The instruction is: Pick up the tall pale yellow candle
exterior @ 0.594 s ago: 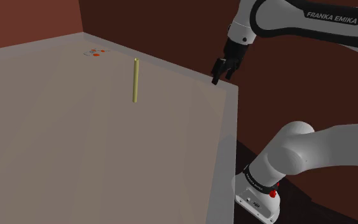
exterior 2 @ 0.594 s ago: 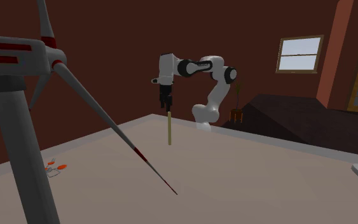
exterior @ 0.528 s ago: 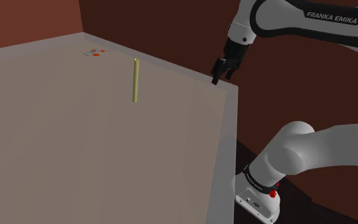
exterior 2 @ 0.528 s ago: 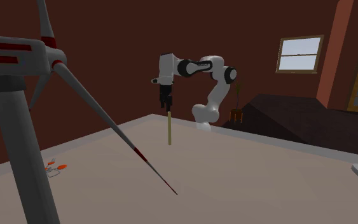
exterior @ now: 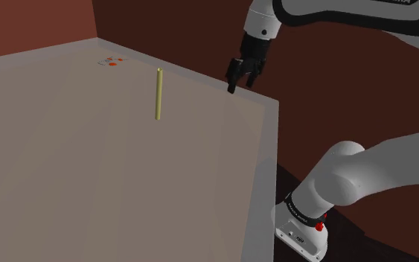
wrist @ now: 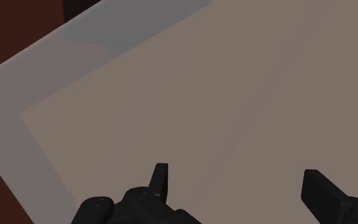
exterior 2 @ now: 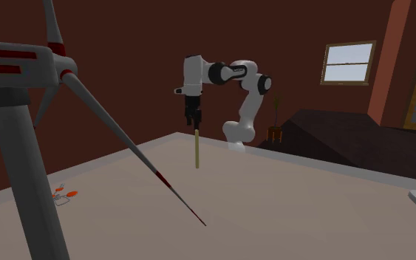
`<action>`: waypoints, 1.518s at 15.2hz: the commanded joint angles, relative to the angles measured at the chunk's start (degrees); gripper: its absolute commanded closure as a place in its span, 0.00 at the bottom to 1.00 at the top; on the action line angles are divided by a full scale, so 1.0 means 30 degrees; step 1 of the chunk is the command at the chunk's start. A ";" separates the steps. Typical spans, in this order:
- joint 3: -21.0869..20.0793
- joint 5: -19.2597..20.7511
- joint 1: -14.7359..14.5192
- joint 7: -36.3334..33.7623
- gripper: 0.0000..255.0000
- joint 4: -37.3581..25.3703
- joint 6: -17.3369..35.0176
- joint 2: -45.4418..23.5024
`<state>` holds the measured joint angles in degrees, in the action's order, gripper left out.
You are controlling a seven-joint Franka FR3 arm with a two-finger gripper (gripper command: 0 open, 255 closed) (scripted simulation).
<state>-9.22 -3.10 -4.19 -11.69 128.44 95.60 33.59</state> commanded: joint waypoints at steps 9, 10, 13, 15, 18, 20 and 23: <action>-0.3028 -0.0596 -0.0885 -0.3515 0.00 -0.6563 -0.1270 -0.5584; -0.3315 -0.0538 -0.0981 -0.3891 0.00 -0.7334 -0.1453 -0.6208; -0.4181 -0.0217 -0.1312 -0.5060 0.00 -0.9826 -0.2091 -0.8200; -0.4749 0.0138 -0.1611 -0.5879 0.00 -1.1668 -0.2609 -0.9647; -0.5558 0.0915 -0.2270 -0.7159 0.00 -1.4796 -0.3586 -1.2052; -0.5694 0.1107 -0.2494 -0.7445 0.00 -1.5275 -0.3586 -1.2595; -0.5642 0.0974 -0.2424 -0.7336 0.00 -1.4134 -0.2719 -1.2293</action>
<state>-26.18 -0.15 -11.49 -33.76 85.26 86.67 -3.32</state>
